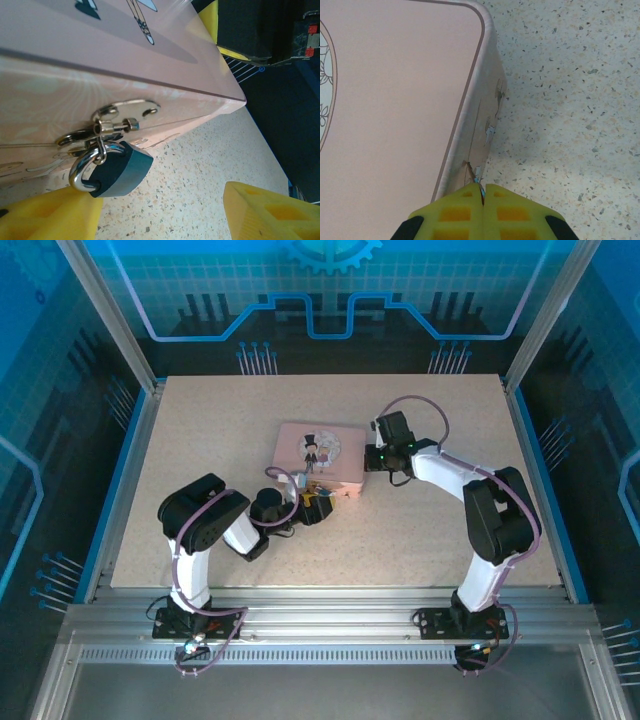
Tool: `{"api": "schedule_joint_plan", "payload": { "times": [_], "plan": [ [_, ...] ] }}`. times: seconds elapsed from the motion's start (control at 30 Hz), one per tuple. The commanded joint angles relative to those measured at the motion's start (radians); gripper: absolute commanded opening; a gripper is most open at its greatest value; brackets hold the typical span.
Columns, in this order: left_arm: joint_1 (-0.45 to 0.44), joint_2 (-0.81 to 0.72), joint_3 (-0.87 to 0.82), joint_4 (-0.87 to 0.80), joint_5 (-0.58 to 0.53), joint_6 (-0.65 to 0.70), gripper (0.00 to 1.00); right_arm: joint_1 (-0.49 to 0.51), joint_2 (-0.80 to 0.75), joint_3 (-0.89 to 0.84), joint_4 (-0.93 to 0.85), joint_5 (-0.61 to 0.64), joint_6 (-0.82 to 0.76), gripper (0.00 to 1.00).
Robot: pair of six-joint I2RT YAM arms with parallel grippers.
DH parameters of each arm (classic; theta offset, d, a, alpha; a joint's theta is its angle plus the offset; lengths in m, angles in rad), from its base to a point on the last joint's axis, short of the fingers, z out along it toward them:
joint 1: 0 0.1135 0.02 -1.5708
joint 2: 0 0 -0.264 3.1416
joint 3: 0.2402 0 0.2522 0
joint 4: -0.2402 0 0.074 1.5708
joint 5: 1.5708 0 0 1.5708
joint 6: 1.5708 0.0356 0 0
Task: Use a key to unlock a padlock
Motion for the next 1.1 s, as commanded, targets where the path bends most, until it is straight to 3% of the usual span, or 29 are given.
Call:
{"api": "schedule_joint_plan", "payload": {
  "times": [0.0, 0.4, 0.73, 1.07],
  "plan": [
    [0.008, 0.011, 0.022, 0.040, 0.027, -0.017, 0.65, 0.029, 0.026, 0.010, 0.008, -0.026, 0.010, 0.00],
    [0.043, -0.040, -0.028, 0.040, 0.008, -0.023, 0.66, 0.030, 0.021, 0.004, 0.010, -0.022, 0.010, 0.00],
    [0.046, -0.023, -0.017, 0.040, 0.027, -0.038, 0.58, 0.035, 0.024, 0.004, 0.013, -0.026, 0.015, 0.00],
    [0.045, -0.048, 0.000, 0.040, 0.036, -0.034, 0.66, 0.049, 0.040, 0.002, 0.017, -0.029, 0.021, 0.00]
  ]
}}
